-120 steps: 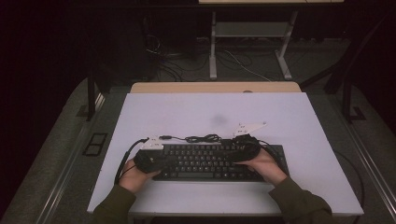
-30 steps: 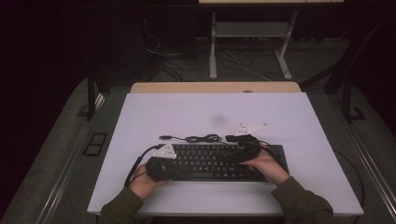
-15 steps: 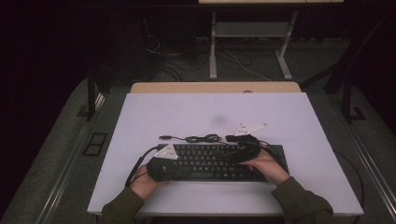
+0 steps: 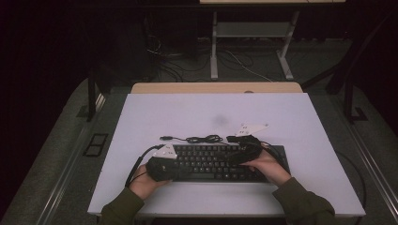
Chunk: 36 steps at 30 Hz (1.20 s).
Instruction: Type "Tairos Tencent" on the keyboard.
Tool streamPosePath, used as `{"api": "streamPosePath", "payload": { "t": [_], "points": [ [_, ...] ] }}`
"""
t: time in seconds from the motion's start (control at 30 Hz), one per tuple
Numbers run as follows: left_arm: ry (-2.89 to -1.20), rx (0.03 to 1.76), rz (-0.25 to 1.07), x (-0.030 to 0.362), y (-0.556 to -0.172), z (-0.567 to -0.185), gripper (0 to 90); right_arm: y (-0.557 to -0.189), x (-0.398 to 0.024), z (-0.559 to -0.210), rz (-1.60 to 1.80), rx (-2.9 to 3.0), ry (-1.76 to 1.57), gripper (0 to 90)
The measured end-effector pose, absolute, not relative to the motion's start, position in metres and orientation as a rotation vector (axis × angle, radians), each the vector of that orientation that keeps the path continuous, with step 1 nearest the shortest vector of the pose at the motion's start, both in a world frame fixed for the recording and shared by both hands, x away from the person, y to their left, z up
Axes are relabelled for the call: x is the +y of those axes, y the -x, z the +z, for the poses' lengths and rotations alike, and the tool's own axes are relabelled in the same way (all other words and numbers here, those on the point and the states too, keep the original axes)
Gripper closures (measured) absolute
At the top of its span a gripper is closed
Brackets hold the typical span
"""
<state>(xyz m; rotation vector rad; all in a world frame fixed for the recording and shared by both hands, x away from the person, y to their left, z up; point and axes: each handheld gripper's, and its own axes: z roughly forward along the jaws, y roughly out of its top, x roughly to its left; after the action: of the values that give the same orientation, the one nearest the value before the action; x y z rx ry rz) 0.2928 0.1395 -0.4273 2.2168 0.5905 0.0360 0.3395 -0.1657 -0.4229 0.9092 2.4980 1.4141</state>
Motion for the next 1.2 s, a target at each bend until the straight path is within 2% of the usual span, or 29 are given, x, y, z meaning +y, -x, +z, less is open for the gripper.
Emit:
{"api": "streamPosePath", "payload": {
  "t": [0.33, 0.67, 0.9, 1.03, 1.2],
  "points": [
    [-2.186, 0.606, 0.055, 0.144, -0.295, -0.422, 87.5, -0.339, -0.166, -0.422, 1.422, 2.495, -0.909, 15.8],
    [-2.124, 0.665, 0.091, 0.149, -0.3, -0.42, 63.7, -0.339, -0.171, -0.418, 1.438, 2.53, -0.918, 15.7],
    [-2.105, 0.698, 0.121, 0.148, -0.304, -0.421, 41.9, -0.336, -0.178, -0.413, 1.452, 2.531, -0.92, 15.8],
    [-2.102, 0.709, 0.135, 0.148, -0.306, -0.422, 32.8, -0.334, -0.182, -0.41, 1.457, 2.527, -0.919, 24.1],
    [-2.094, 0.719, 0.147, 0.148, -0.307, -0.422, 27.5, -0.332, -0.186, -0.41, 1.452, 2.524, -0.916, 38.2]
  ]
}}
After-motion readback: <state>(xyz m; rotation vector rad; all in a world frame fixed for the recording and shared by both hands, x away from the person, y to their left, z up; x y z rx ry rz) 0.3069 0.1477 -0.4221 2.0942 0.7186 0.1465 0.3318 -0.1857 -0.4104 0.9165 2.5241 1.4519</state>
